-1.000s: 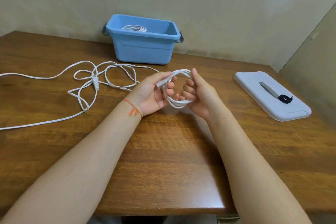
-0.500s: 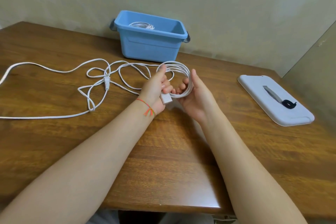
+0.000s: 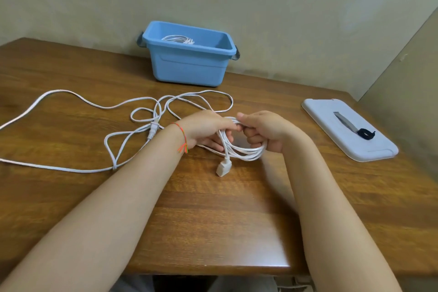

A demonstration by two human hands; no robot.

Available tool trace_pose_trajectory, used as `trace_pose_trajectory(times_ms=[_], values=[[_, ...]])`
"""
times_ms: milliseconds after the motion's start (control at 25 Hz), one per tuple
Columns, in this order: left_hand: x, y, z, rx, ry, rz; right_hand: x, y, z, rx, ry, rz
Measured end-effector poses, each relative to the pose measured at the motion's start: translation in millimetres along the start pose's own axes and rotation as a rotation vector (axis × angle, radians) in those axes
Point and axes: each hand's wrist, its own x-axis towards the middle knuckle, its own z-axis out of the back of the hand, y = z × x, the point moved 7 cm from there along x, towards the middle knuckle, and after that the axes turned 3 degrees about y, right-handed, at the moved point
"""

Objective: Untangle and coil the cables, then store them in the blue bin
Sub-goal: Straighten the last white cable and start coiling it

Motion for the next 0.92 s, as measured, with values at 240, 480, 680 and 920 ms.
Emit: trace_pose_trajectory(times_ms=[240, 480, 680, 920], values=[[-7.6, -10.5, -25.5, 0.27, 0.148, 0.033, -8.3, 9.1, 26.4, -0.102, -0.056, 0.042], [0.3, -39.0, -12.5, 0.098, -0.22, -0.114, -19.4, 20.9, 33.4, 0.272, -0.225, 0.204], [-6.6, -58.8, 15.8, -0.069, -0.581, -0.251, -26.4, 4.0, -20.7, 0.099, 0.131, 0.126], [-15.2, -38.3, 26.6, 0.006, -0.536, -0.184, -35.7, 6.9, -3.9, -0.044, -0.074, 0.181]])
